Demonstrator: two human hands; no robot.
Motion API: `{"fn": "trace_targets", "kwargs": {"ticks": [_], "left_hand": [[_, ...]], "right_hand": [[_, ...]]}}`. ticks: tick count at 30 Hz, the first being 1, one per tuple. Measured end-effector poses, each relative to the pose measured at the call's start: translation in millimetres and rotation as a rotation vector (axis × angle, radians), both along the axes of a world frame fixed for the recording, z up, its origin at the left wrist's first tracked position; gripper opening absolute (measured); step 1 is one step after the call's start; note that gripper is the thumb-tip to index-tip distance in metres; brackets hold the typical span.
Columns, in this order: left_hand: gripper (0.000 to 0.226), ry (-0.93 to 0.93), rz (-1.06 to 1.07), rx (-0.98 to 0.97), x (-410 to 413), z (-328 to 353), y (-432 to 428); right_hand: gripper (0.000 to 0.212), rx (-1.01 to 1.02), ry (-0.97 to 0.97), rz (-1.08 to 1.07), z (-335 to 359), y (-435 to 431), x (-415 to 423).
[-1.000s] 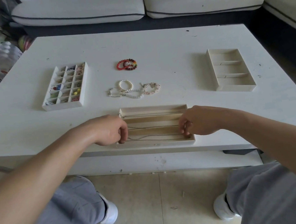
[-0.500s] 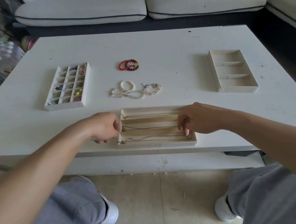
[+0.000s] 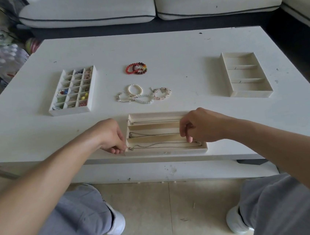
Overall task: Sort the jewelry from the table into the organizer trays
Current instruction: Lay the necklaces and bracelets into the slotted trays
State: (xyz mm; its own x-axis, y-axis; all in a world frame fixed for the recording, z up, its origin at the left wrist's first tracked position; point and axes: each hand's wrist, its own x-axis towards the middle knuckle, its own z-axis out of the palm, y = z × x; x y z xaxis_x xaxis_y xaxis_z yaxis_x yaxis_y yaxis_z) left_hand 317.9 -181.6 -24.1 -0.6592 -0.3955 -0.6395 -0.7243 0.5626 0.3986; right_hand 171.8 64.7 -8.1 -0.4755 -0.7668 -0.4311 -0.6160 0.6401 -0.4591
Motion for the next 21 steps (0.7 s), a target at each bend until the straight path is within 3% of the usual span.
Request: {"fn": "trace_targets", "kwargs": {"ticks": [9,15,21], "left_hand": [[0.012,-0.054,-0.015,-0.049,0,6,8],[0.016,0.071,-0.047,-0.04,-3,15,8],[0.015,0.079,-0.176,-0.082,0,12,5]], "right_hand": [[0.034,0.018,0.001,-0.007,-2,-1,-1],[0.035,0.008,-0.003,-0.01,-2,-1,-1],[0.036,0.044,-0.016,0.001,1,3,-6]]}}
